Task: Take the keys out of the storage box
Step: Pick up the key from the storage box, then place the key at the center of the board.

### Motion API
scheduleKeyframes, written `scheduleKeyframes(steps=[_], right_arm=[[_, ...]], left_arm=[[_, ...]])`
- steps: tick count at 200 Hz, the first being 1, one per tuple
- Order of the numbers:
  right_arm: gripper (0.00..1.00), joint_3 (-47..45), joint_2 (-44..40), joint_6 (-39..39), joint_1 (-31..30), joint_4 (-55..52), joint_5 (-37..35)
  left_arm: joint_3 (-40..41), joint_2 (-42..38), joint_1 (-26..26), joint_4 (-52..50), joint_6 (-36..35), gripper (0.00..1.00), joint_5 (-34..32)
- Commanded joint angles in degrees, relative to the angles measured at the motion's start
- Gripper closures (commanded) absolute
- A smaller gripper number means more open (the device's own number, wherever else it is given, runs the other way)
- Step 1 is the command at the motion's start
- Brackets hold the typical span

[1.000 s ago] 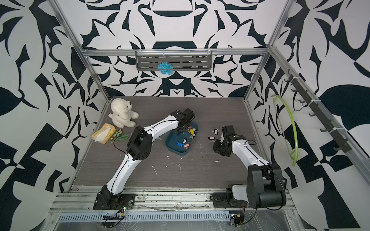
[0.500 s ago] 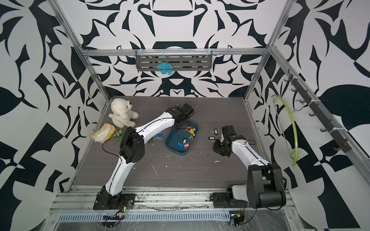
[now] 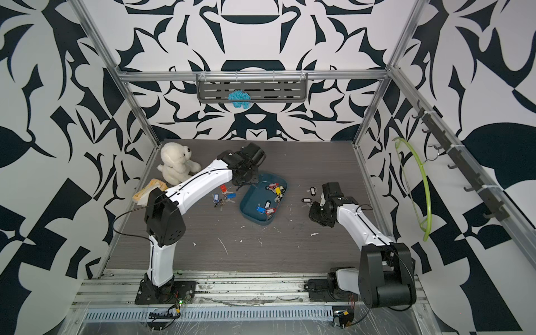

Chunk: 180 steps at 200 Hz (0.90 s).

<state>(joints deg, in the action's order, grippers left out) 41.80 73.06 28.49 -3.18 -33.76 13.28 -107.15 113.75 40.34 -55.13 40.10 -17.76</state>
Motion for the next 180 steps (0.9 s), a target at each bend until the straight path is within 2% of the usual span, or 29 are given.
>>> scheduleKeyframes(steps=[1,40,70,123,177,180], right_arm=[[0.81,0.19,-1.25,-0.54,0.11,-1.97,-0.19],[0.82,0.56,-1.71,-0.12,0.08,-2.45,-0.38],[0.82,0.47,-1.38,0.53,-0.2,-2.38,-0.14],[0.82,0.94,-2.13,0.47,-0.64,-3.6,-0.88],[0.81,1.44,-2.15,0.26,-0.69,-4.3,-1.01],[0.81,1.52,-2.21,0.25,-0.7,-4.36,-1.04]], left_arm=[[4.57,-3.89,-6.38,-0.51,-2.9,1.0,2.61],[12.32,-4.94,-15.97,2.49,-6.78,1.0,8.31],[13.49,-1.17,-19.86,4.28,-8.23,1.0,10.82],[11.86,6.69,-21.77,6.26,-8.38,1.0,12.85],[12.98,8.73,-21.97,7.22,-8.89,1.0,11.45],[13.16,8.64,-21.97,7.35,-8.94,0.98,11.31]])
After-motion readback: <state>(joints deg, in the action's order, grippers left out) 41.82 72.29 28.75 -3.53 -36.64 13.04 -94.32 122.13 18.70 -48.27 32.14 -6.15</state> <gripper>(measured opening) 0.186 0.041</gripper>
